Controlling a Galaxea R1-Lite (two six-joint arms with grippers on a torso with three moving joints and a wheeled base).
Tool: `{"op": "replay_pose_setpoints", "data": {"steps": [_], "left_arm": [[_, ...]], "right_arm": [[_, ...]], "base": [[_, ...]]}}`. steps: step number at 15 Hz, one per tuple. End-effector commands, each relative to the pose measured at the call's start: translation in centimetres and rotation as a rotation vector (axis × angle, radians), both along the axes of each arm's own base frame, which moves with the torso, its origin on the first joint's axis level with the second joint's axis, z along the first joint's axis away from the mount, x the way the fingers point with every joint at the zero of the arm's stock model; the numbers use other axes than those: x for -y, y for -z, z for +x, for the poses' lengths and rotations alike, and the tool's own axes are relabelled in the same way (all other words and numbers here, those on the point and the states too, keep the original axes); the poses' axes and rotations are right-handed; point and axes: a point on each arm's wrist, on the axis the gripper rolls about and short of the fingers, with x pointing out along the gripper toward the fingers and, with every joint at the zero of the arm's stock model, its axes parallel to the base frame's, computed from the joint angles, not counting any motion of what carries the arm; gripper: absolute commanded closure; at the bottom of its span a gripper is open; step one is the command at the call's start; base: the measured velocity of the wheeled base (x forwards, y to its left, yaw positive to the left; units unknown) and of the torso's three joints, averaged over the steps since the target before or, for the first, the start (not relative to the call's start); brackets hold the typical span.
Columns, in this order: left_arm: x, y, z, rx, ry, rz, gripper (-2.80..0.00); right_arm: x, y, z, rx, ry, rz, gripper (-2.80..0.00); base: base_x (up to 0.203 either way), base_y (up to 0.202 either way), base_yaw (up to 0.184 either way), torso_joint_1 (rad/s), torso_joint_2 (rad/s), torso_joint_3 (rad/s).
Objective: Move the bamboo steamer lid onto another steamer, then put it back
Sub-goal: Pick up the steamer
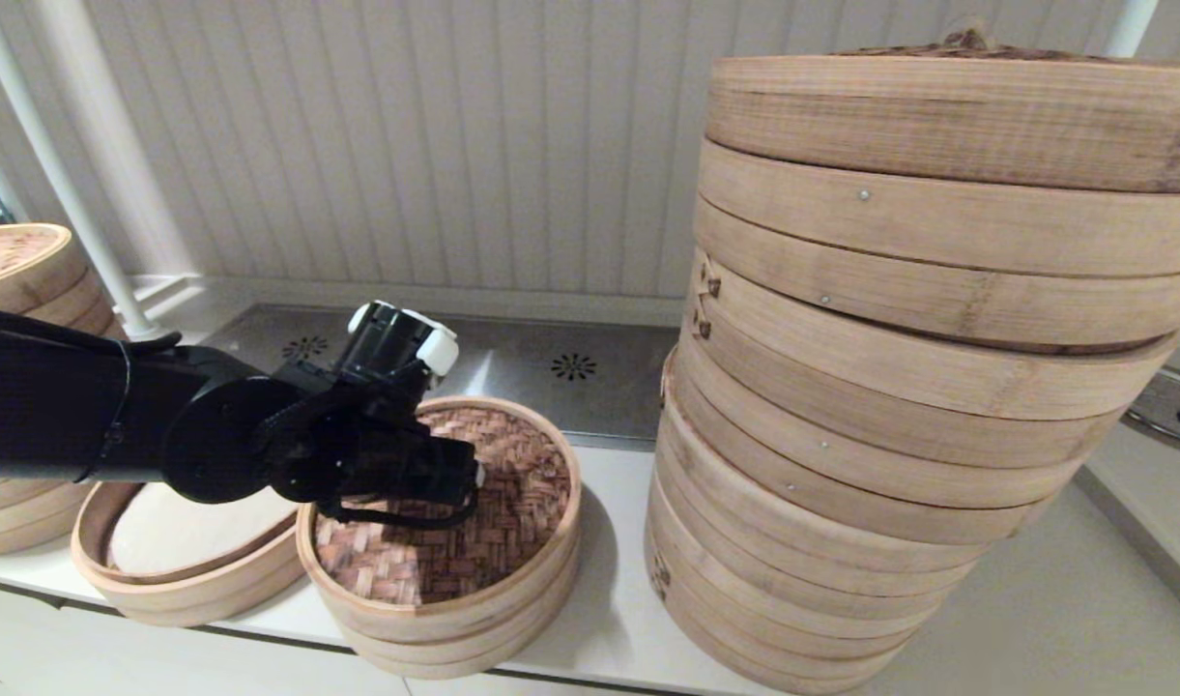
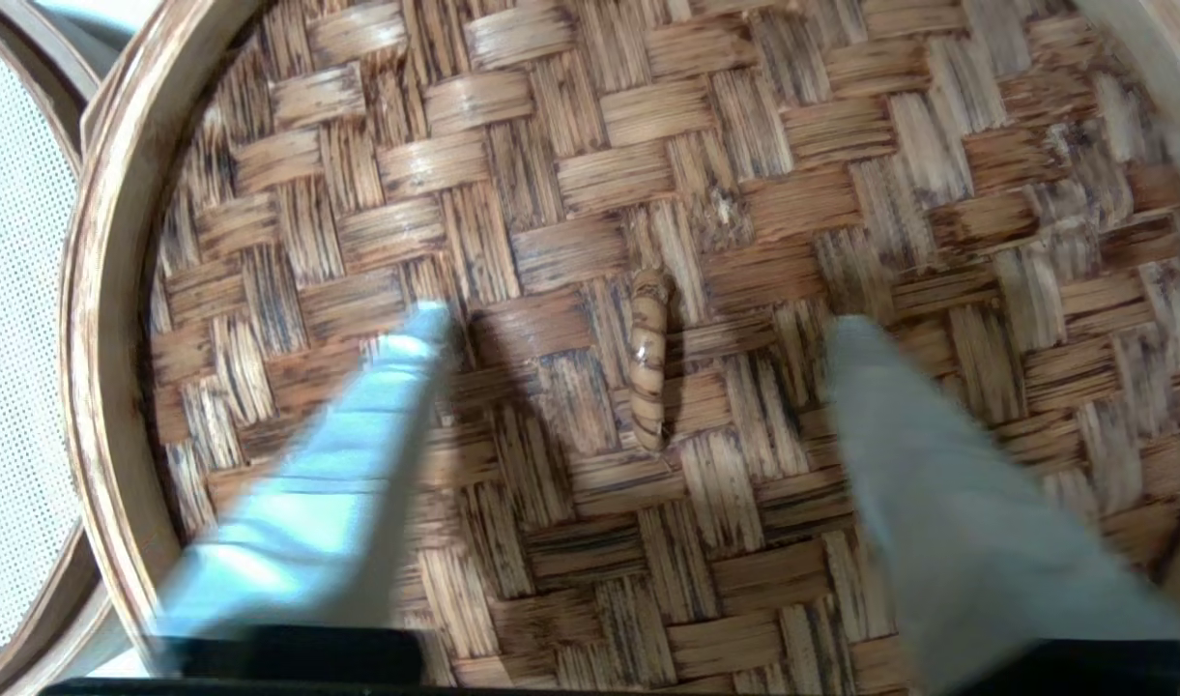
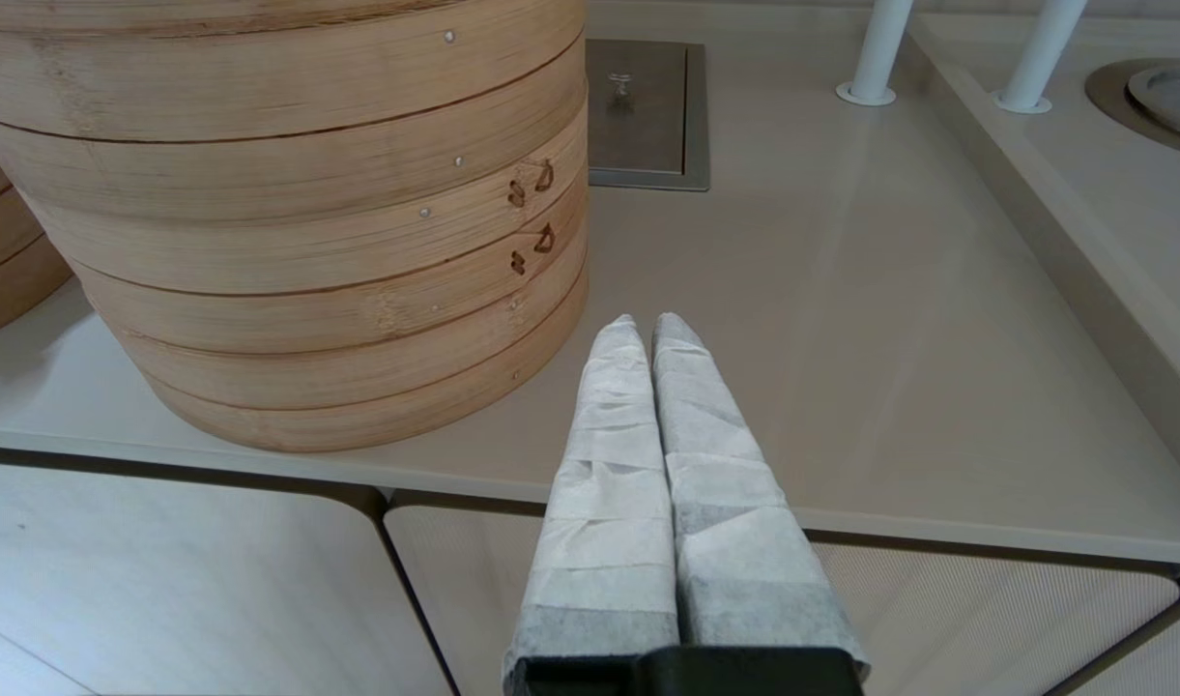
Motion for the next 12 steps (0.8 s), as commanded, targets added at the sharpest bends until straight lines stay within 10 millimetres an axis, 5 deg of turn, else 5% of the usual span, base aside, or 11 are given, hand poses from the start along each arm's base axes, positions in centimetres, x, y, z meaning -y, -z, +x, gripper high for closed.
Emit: {"op": "replay_pose_setpoints", "data": {"steps": [1, 12], "left_arm": [[0.0, -0.17, -0.02, 0.005, -0.004, -0.003, 0.0], [-0.07, 0.15, -0.13, -0.007, -0.02, -0.016, 0.0]], "right_arm": [[0.0, 0.0, 0.01, -0.001, -0.002, 0.0, 0.0], [0.0, 0.0, 0.01, -0.001, 0.0, 0.0, 0.0]], "base": [[0.0, 0.0, 0.0, 0.0, 0.0, 0.0], [0.0, 0.0, 0.0, 0.0, 0.0, 0.0]]}}
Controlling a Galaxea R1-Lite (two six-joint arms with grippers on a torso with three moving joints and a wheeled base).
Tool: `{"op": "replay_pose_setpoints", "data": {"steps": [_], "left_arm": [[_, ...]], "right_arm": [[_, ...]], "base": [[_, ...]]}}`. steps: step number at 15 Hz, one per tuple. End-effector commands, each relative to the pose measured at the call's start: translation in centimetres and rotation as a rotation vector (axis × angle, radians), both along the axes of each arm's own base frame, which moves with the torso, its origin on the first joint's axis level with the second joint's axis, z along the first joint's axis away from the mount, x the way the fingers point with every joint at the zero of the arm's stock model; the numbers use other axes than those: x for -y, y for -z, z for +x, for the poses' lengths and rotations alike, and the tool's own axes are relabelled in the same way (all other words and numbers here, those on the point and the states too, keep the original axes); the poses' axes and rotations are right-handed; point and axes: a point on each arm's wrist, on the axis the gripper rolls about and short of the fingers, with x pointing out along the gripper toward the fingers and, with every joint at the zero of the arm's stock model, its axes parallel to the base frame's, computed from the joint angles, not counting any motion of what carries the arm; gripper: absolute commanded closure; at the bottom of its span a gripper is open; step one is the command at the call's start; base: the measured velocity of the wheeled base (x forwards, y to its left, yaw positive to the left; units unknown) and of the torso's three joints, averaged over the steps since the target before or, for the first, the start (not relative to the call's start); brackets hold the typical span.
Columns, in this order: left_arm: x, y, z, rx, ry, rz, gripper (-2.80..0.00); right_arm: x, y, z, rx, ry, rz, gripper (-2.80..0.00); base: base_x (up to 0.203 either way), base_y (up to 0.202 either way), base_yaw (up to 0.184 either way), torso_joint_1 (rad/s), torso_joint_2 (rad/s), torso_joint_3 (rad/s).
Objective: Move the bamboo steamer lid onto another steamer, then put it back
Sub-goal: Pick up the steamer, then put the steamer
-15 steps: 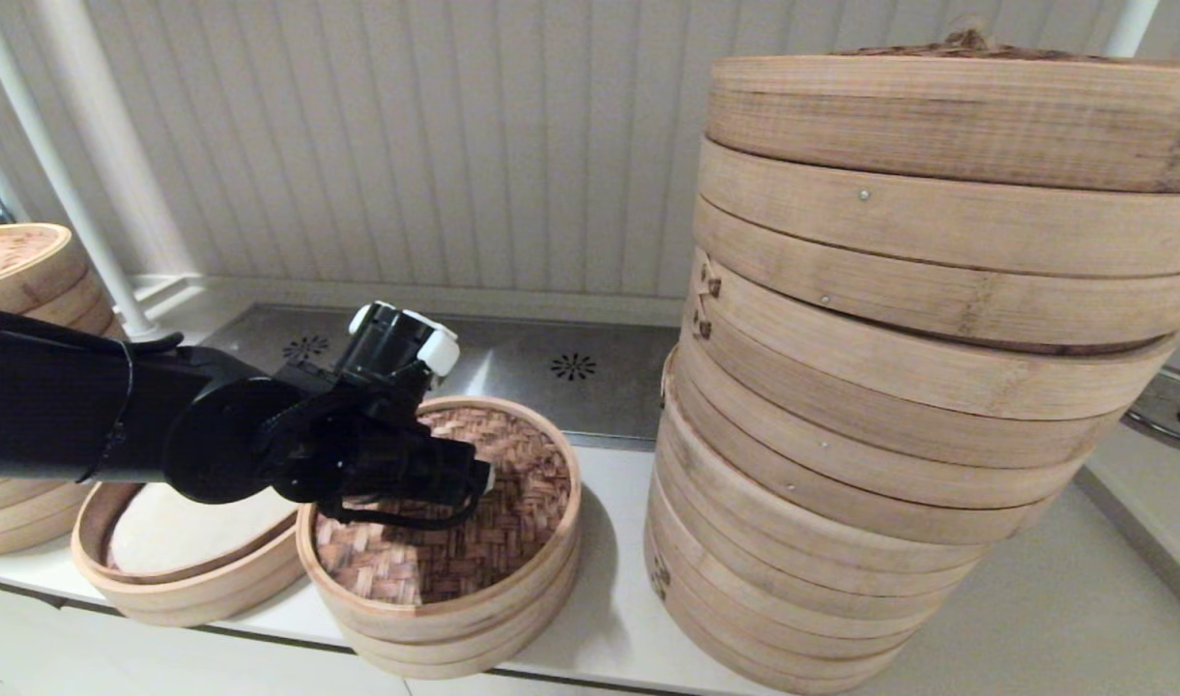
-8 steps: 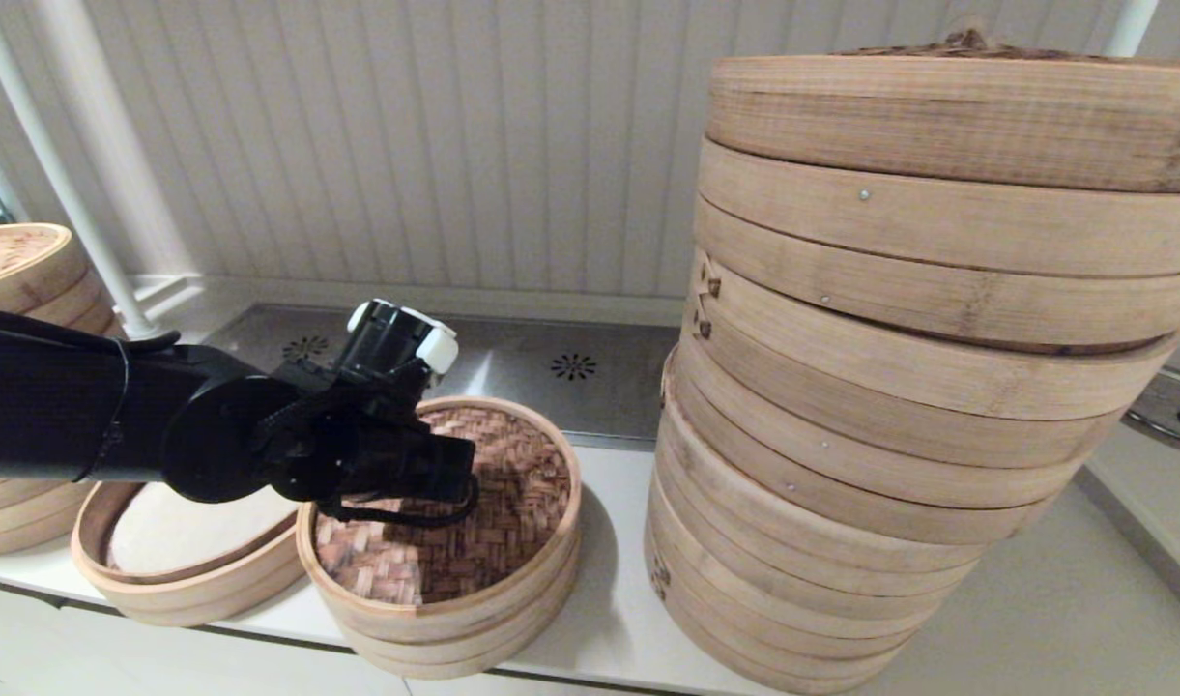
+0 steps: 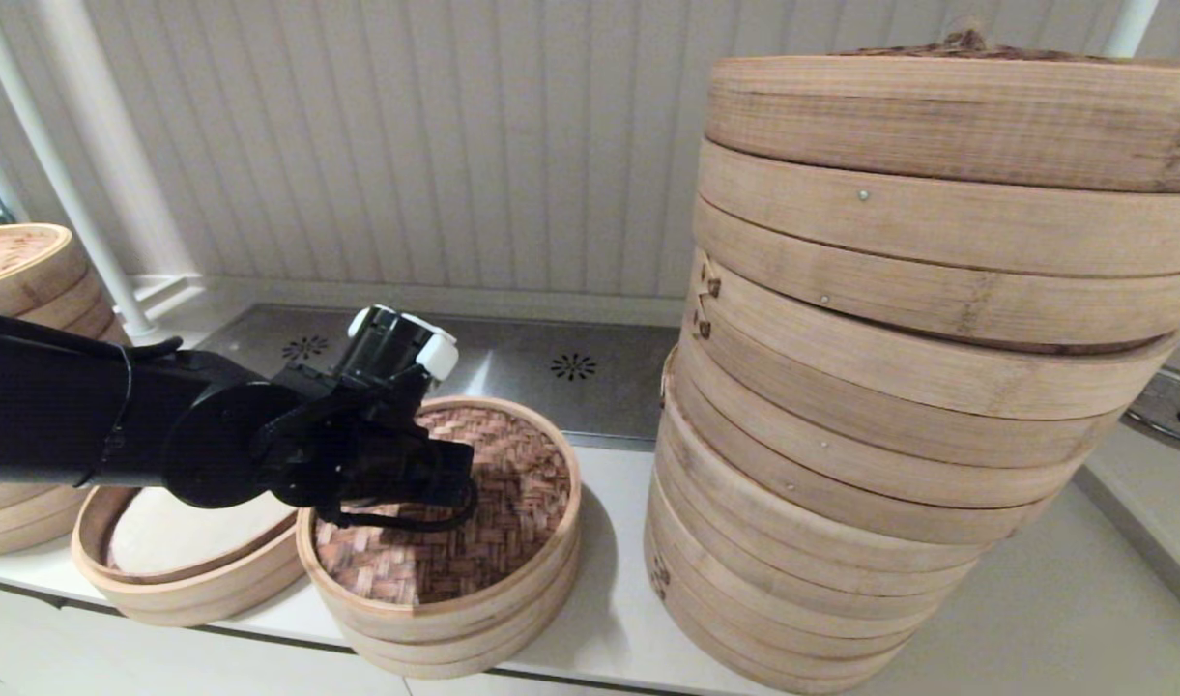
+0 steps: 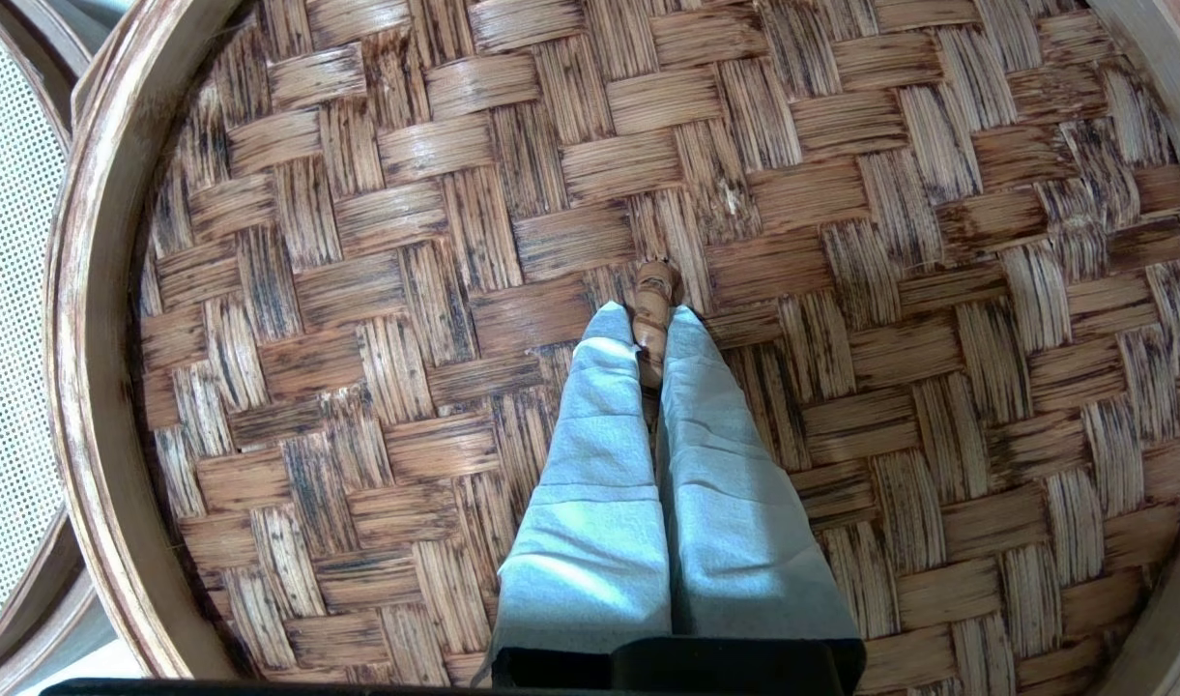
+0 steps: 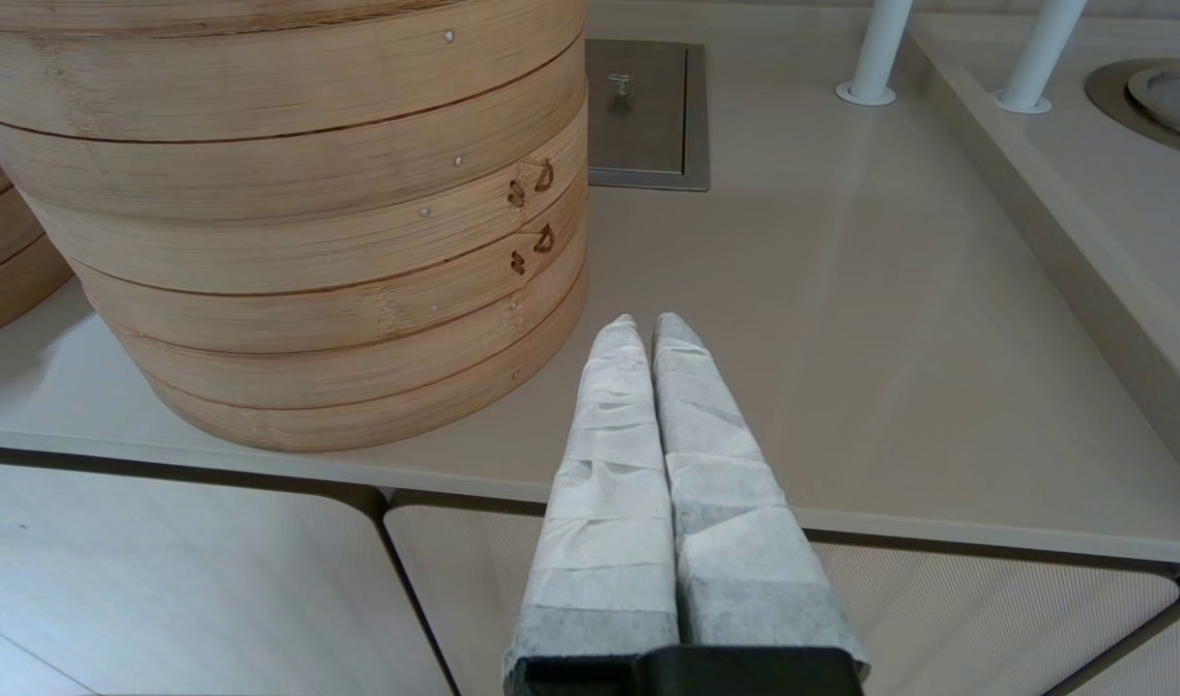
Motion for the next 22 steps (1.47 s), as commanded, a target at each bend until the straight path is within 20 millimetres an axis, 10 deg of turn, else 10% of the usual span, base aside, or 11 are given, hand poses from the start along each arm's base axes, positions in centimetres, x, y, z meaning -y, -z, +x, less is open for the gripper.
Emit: {"op": "replay_pose_setpoints", "data": {"steps": [1, 13, 22], "left_arm": [[0.0, -0.5, 0.0, 0.015, -0.002, -0.008, 0.0], [-2.5, -4.8, -1.3, 0.1, -0.038, -0.047, 0.0], [-11.1, -5.4, -3.3, 0.086, -0.21, -0.024, 0.0]], "right_arm": [[0.0, 0.0, 0.0, -0.002, 0.0, 0.0, 0.0], [0.0, 0.0, 0.0, -0.002, 0.0, 0.0, 0.0], [0.0, 0.0, 0.0, -0.002, 0.0, 0.0, 0.0]], "base": [[0.0, 0.0, 0.0, 0.0, 0.0, 0.0], [0.0, 0.0, 0.0, 0.0, 0.0, 0.0], [0.0, 0.0, 0.0, 0.0, 0.0, 0.0]]}}
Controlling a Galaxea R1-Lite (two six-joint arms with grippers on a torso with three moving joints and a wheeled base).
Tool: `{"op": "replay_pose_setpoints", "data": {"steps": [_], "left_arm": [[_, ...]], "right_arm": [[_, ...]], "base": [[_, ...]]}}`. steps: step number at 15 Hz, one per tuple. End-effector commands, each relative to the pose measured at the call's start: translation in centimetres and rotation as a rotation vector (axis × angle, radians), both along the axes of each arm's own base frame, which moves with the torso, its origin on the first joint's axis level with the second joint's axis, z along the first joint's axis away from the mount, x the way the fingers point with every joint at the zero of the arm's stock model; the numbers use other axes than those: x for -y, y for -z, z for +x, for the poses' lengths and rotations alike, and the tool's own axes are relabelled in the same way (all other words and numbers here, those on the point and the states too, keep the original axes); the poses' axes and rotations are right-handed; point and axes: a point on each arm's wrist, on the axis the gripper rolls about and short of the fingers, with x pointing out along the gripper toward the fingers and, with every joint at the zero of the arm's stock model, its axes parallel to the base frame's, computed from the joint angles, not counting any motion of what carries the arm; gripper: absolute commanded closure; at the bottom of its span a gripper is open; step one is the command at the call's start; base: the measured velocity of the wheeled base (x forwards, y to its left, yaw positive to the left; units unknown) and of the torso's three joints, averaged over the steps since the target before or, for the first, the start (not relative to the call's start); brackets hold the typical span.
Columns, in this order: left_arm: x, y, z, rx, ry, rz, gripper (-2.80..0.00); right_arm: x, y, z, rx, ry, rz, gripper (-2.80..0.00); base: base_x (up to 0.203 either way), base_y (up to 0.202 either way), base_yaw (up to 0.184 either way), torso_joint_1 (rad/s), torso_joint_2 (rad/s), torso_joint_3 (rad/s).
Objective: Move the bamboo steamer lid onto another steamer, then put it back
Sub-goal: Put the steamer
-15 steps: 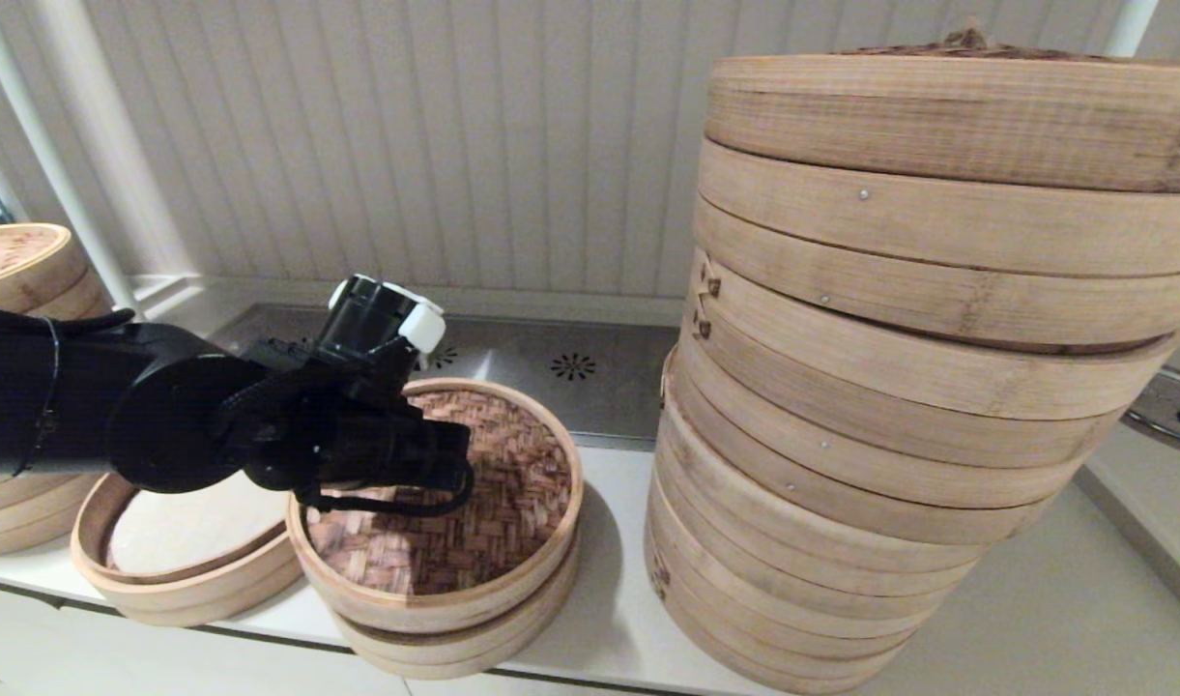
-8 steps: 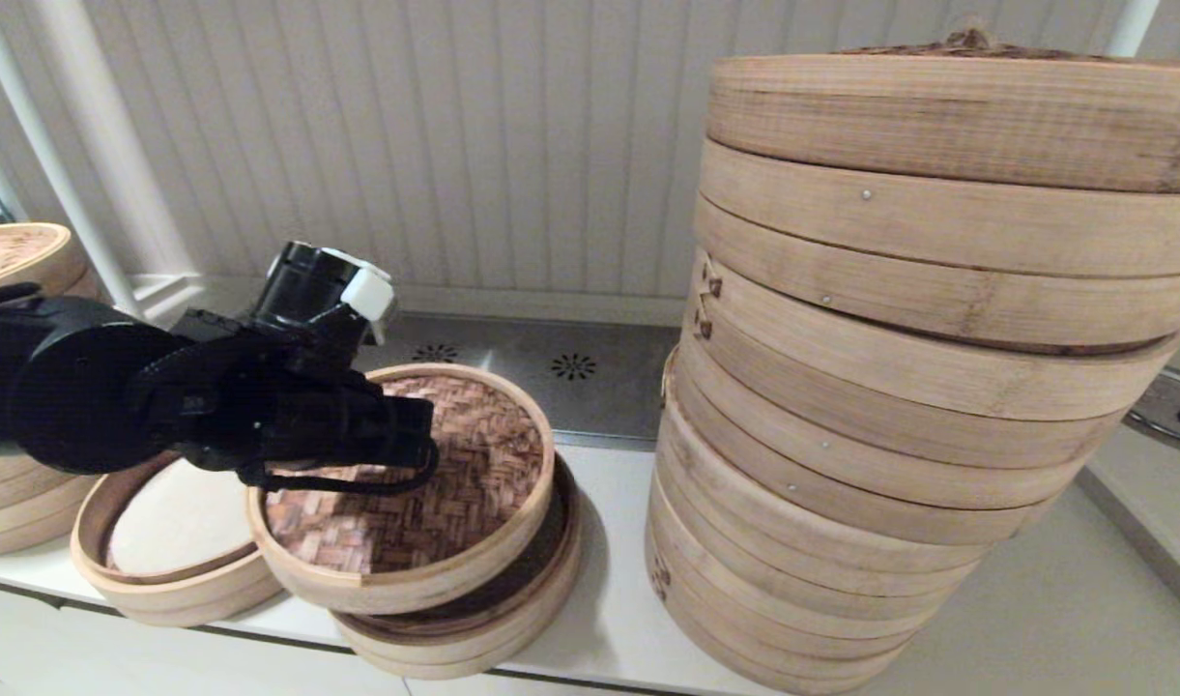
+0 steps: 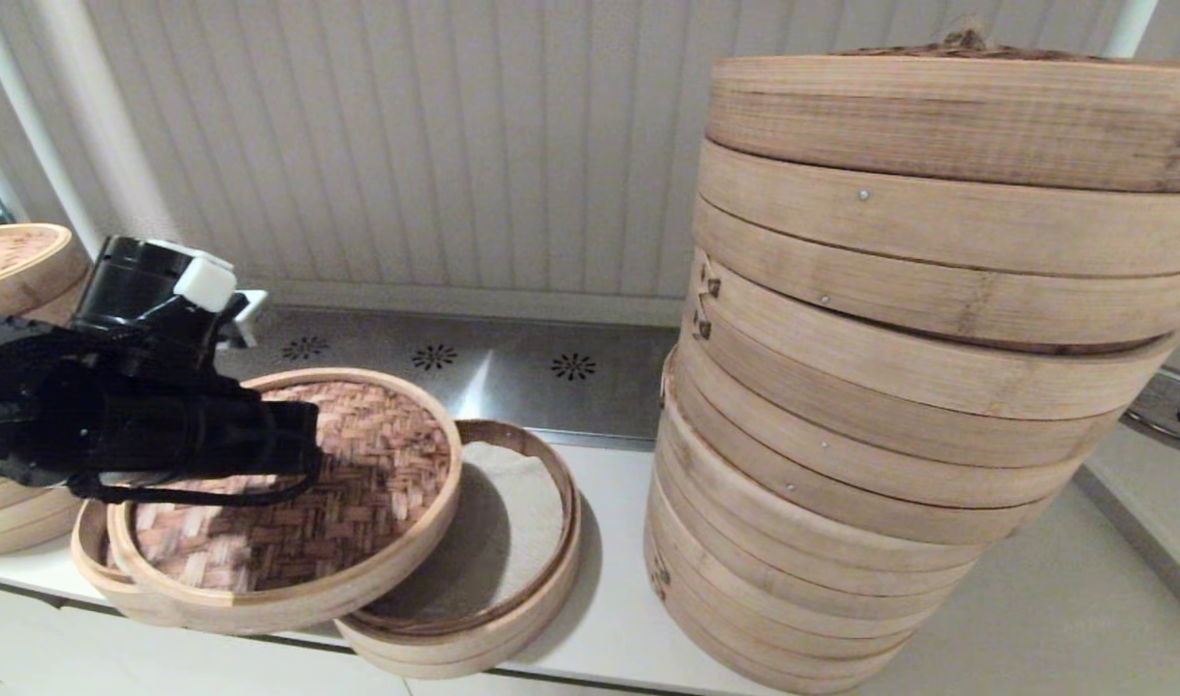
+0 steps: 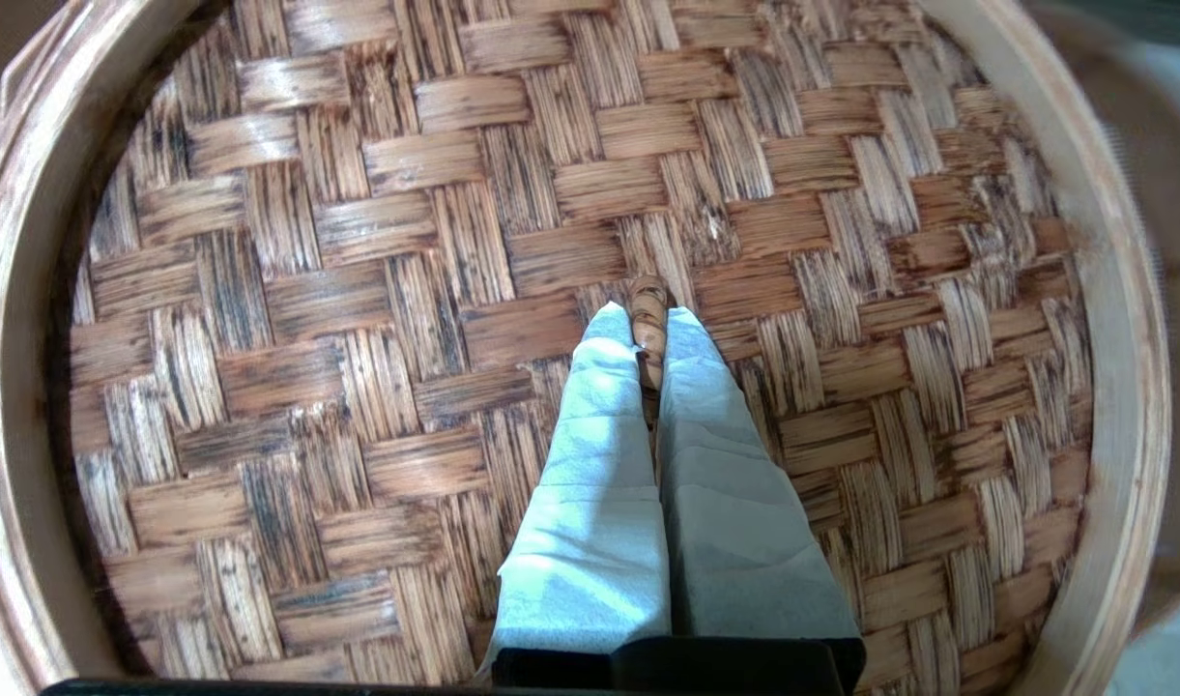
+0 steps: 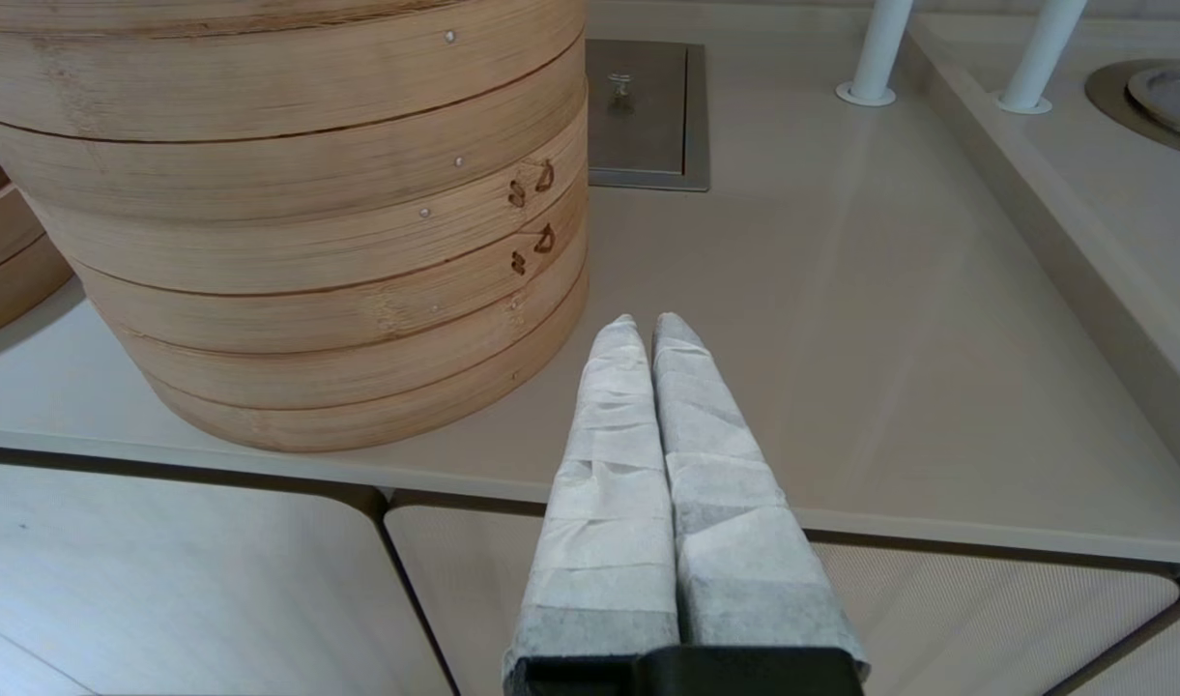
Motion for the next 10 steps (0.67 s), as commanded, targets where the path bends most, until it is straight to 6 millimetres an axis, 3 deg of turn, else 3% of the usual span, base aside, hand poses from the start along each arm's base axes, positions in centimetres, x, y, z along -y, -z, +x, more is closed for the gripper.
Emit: {"op": "replay_pose_setpoints", "data": {"steps": [1, 4, 10], "left_arm": [[-1.6, 0.0, -0.6, 0.0, -0.043, -0.011, 0.0], [-4.1, 0.5, -0.7, -0.027, -0.063, -0.07, 0.0], [-7.3, 0.6, -0.2, 0.001, -0.121, -0.101, 0.0]], "right_arm": [[0.0, 0.0, 0.0, -0.001, 0.0, 0.0, 0.0], [0.0, 0.0, 0.0, -0.001, 0.0, 0.0, 0.0], [0.0, 0.0, 0.0, -0.001, 0.0, 0.0, 0.0]], "base": [[0.0, 0.0, 0.0, 0.0, 0.0, 0.0], [0.0, 0.0, 0.0, 0.0, 0.0, 0.0], [0.0, 0.0, 0.0, 0.0, 0.0, 0.0]]}}
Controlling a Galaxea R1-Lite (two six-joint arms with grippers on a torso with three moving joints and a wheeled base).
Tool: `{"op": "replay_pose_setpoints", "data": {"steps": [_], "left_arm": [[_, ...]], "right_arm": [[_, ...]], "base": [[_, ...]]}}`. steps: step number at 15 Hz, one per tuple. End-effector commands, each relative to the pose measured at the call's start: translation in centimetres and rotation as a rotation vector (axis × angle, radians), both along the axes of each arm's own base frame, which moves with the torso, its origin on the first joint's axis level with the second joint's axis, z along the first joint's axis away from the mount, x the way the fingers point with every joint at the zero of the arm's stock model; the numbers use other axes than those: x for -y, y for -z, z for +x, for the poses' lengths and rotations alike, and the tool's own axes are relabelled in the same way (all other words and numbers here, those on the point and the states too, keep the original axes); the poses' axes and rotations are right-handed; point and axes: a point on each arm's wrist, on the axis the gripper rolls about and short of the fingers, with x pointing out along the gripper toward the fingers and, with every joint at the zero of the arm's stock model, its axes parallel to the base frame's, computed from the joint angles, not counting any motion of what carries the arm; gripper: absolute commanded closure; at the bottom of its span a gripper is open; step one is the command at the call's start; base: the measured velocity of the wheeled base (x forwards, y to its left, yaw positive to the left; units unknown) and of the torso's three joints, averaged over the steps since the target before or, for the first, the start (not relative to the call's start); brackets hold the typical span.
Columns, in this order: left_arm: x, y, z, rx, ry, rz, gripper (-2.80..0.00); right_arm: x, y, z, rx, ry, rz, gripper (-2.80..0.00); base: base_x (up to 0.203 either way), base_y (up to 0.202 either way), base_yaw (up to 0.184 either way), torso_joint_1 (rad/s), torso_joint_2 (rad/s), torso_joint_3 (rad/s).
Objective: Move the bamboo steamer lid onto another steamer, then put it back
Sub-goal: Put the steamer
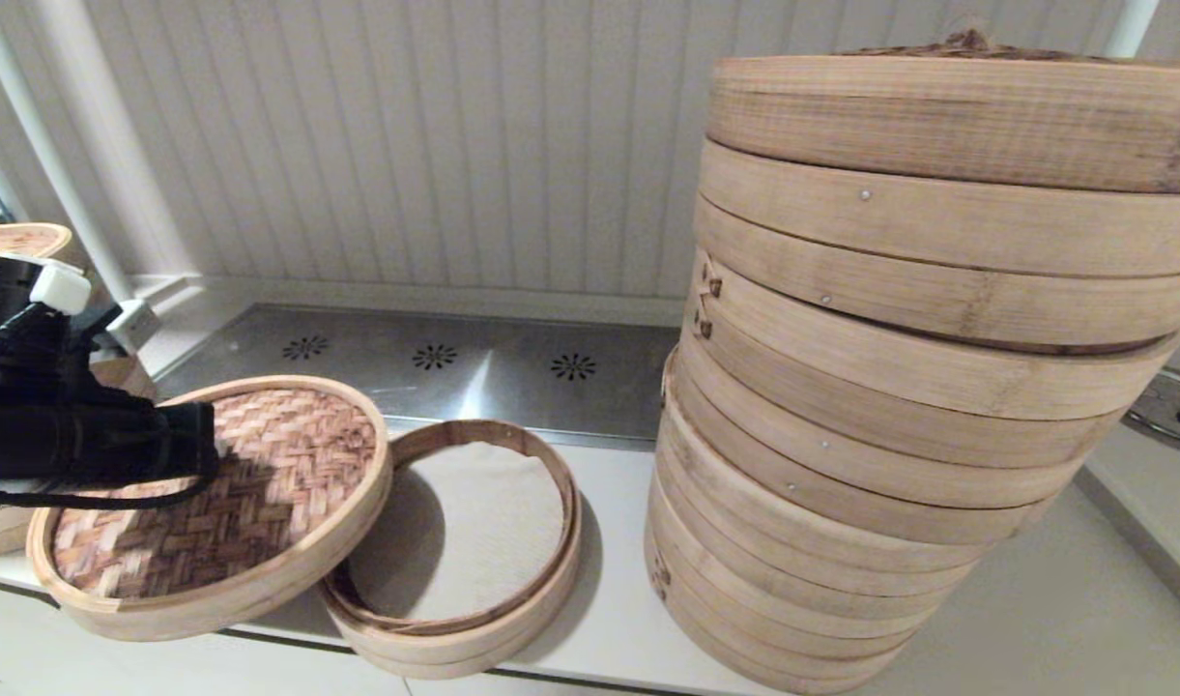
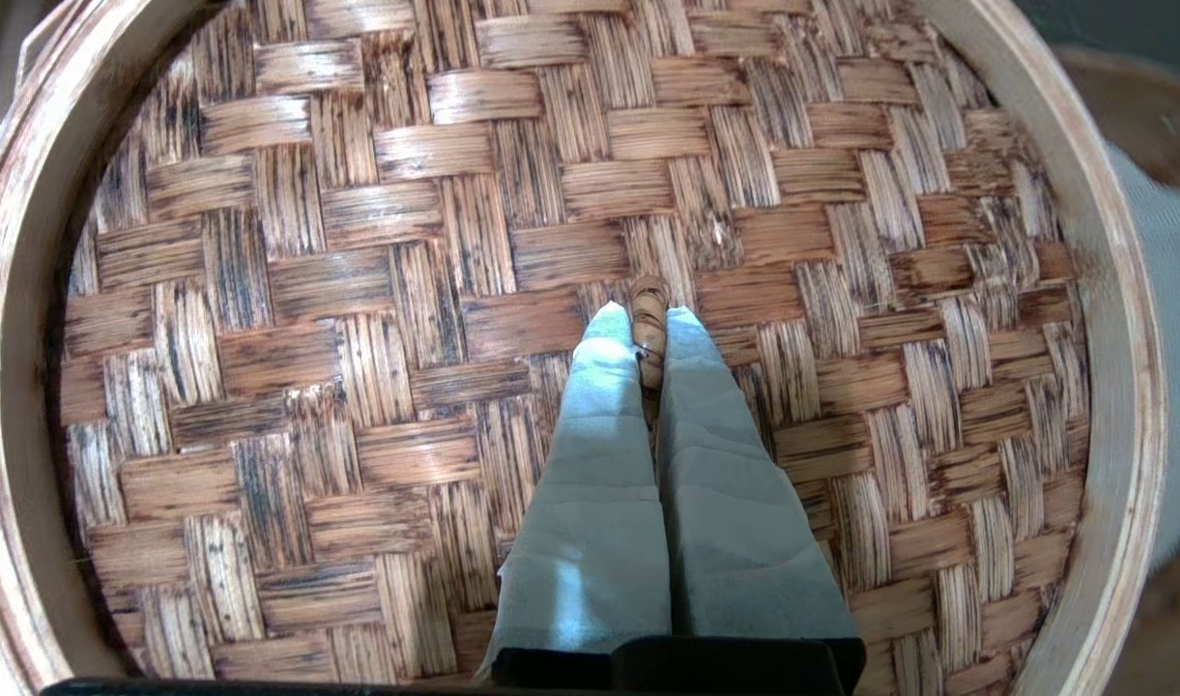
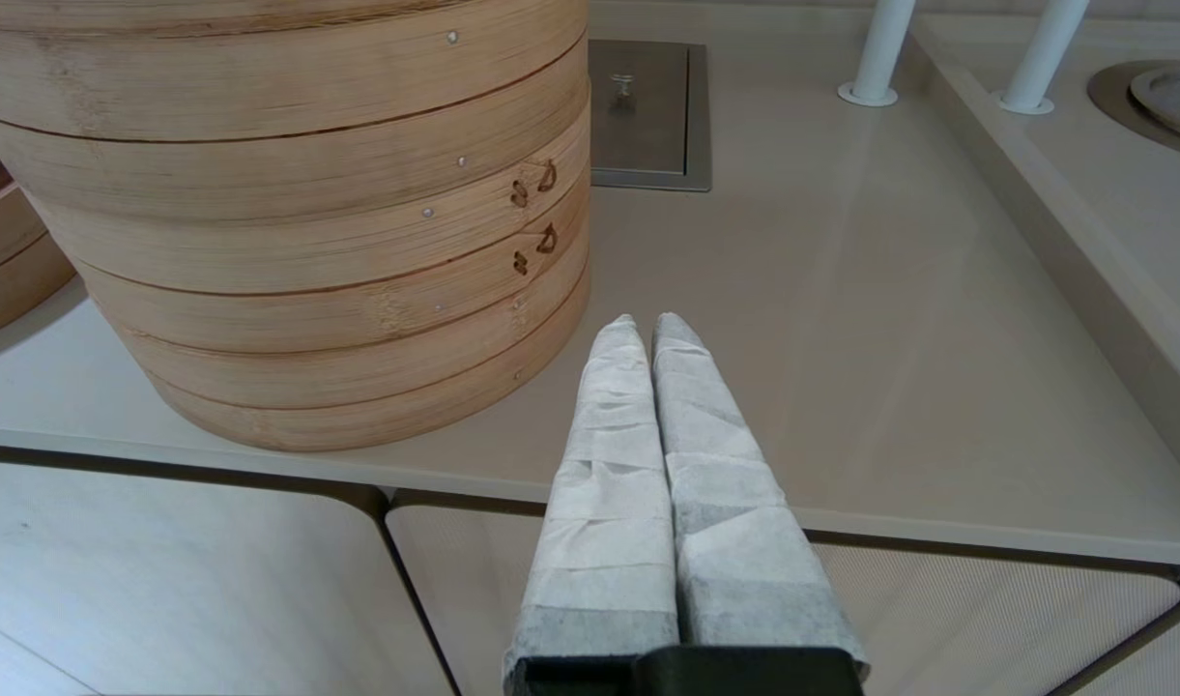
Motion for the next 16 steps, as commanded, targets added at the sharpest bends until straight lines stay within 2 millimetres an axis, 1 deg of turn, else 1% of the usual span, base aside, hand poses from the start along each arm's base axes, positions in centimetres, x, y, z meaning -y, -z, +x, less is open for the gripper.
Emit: {"op": "replay_pose_setpoints", "data": {"steps": [1, 9, 16], "left_arm": [[-0.9, 0.2, 0.2, -0.003, -0.027, -0.006, 0.0], [-4.3, 1.3, 1.7, 0.006, -0.074, -0.043, 0.0], [-6.0, 2.7, 3.1, 0.001, -0.105, -0.061, 0.0]], "right_arm": [[0.0, 0.0, 0.0, -0.001, -0.001, 0.0, 0.0], [0.0, 0.0, 0.0, -0.001, -0.002, 0.0, 0.0], [0.0, 0.0, 0.0, -0.001, -0.001, -0.001, 0.0]], "base": [[0.0, 0.0, 0.0, 0.0, 0.0, 0.0], [0.0, 0.0, 0.0, 0.0, 0.0, 0.0], [0.0, 0.0, 0.0, 0.0, 0.0, 0.0]]}}
